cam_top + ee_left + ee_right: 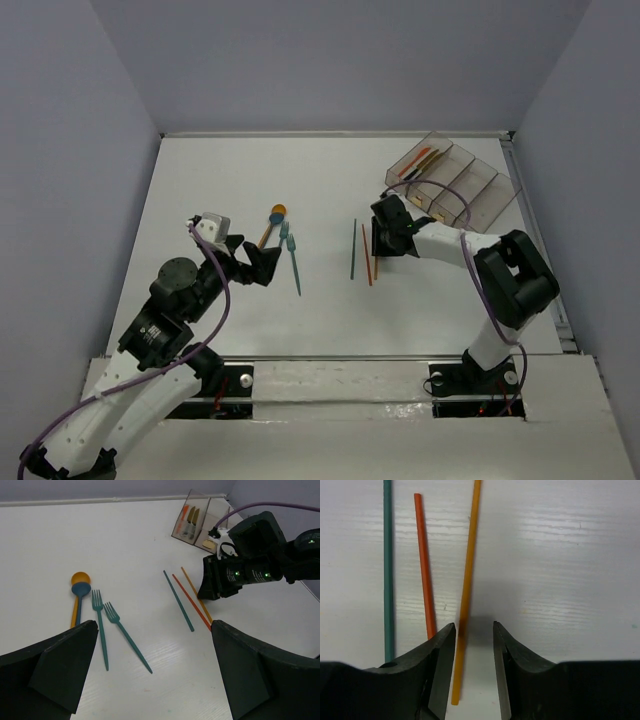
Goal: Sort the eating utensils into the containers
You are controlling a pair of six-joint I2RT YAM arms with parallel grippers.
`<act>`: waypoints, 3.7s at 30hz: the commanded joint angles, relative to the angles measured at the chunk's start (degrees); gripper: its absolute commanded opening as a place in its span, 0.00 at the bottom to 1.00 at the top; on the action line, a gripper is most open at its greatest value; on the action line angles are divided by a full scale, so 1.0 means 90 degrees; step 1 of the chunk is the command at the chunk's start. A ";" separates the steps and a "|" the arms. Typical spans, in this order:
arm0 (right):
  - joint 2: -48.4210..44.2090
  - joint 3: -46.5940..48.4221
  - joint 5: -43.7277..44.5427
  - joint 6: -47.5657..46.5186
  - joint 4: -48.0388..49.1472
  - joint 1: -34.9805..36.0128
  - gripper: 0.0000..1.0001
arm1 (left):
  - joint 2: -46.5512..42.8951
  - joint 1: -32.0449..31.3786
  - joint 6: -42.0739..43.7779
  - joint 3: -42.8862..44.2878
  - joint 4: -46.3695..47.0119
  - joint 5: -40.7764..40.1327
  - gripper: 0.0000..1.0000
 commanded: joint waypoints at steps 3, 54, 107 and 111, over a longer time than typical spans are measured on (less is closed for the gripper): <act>0.0225 0.0462 0.0131 -0.0137 -0.0117 0.0191 0.41 | 0.0024 0.0056 0.0057 -0.0008 0.0273 0.0097 0.99; 0.1826 0.4231 -0.0504 0.0878 0.0380 -0.3696 0.02 | -0.0015 0.0056 0.0106 -0.0017 0.0283 0.0155 0.99; 0.0537 0.0550 0.1067 0.0126 -0.1084 0.1275 0.11 | -0.0122 0.0173 0.0077 -0.0037 0.0332 0.0351 0.99; 0.0440 0.0520 0.1361 0.0302 -0.1250 0.1275 0.00 | -0.0113 0.0173 0.0077 -0.0037 0.0341 0.0341 0.99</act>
